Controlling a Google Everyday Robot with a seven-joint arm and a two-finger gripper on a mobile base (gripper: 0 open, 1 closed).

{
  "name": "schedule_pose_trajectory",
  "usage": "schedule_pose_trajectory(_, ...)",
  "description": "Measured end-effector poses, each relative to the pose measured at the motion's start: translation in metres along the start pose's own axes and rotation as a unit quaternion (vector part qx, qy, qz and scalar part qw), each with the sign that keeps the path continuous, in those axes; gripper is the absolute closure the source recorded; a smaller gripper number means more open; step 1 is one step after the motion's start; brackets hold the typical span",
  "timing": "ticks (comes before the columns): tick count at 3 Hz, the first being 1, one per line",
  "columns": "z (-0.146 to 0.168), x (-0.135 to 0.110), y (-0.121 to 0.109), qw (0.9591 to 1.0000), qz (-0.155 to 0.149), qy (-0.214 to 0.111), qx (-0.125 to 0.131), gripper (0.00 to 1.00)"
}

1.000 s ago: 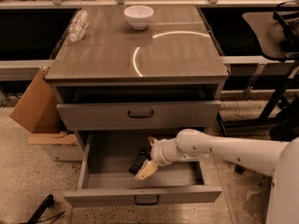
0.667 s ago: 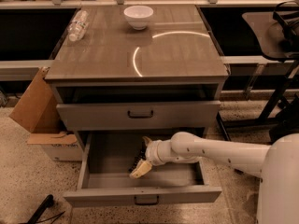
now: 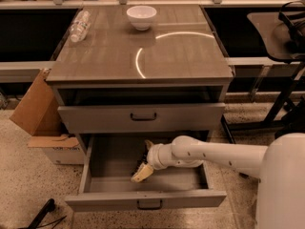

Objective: Pick rxbar chocolate from middle drawer and place on counter

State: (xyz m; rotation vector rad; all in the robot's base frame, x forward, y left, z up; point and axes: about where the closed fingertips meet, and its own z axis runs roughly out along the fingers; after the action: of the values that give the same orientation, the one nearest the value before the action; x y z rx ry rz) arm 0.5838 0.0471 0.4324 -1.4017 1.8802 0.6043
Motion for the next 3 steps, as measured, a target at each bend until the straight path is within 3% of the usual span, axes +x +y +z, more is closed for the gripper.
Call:
schedule_pose_trajectory(1, 0.022, 0.021, -0.007, 0.9992, 0.019, 0.026, 0.024, 0.00)
schedule_pose_trajectory(3, 0.047, 0.044, -0.010, 0.9973, 0.038, 0.052, 0.037, 0.00)
